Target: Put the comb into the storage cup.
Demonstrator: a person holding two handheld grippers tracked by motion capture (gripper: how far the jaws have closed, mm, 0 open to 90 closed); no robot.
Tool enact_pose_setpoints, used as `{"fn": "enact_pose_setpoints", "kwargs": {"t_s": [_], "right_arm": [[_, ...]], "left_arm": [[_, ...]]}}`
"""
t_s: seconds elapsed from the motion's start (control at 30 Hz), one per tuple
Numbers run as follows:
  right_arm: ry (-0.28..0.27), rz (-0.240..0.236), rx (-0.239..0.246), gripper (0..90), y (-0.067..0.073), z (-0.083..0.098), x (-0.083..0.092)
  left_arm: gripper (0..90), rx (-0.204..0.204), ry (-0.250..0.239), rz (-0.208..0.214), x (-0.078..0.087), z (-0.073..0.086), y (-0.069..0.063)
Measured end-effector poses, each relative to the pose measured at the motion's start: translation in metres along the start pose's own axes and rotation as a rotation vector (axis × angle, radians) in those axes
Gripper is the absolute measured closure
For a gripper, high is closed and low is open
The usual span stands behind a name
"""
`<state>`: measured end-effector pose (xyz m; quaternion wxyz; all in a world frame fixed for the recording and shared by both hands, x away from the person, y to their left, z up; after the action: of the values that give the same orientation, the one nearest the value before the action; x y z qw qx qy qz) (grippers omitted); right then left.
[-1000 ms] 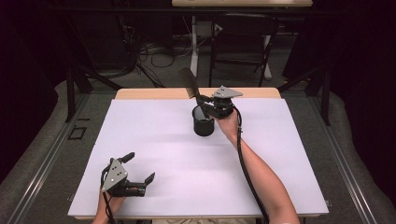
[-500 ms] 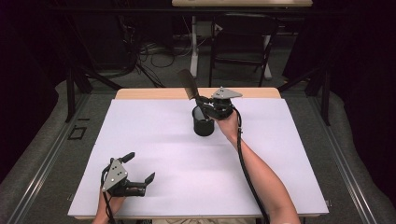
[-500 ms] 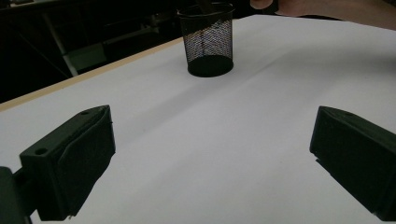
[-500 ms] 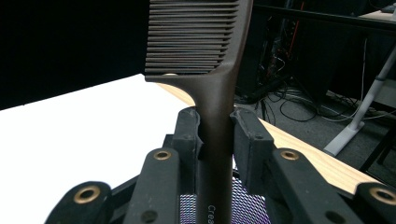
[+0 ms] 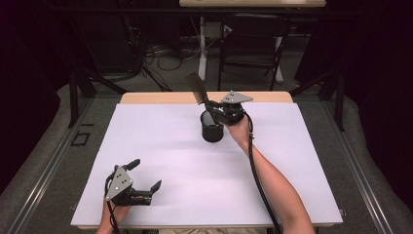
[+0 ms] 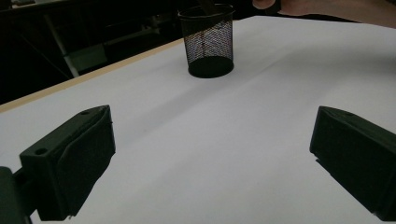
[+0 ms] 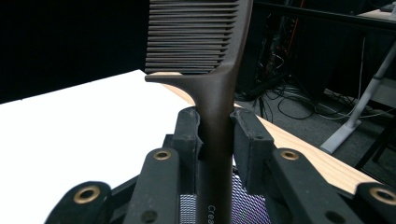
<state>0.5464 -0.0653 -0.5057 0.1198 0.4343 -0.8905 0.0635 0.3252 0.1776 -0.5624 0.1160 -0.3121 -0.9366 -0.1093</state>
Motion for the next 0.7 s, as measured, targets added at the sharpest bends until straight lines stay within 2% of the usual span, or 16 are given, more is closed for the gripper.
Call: {"fn": "enact_pose_setpoints", "kwargs": {"t_s": [0.7], "right_arm": [[0.028,0.000,-0.005,72.7,0.000,0.012,0.000]], "left_arm": [[0.3,-0.002,0.001,0.001,0.001,0.000,0.000]]}}
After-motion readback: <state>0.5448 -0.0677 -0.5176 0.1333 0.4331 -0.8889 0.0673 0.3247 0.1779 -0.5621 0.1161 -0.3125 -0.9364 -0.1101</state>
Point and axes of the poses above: each handheld gripper's, and its own axes: x roughly backward along the jaws, z roughly out of its underside, y roughly to its left, the point moved 8 cm from there along -x, roughly forward along the jaws, and after that the axes turned 5 degrees about -z, right-handed, at the moved point
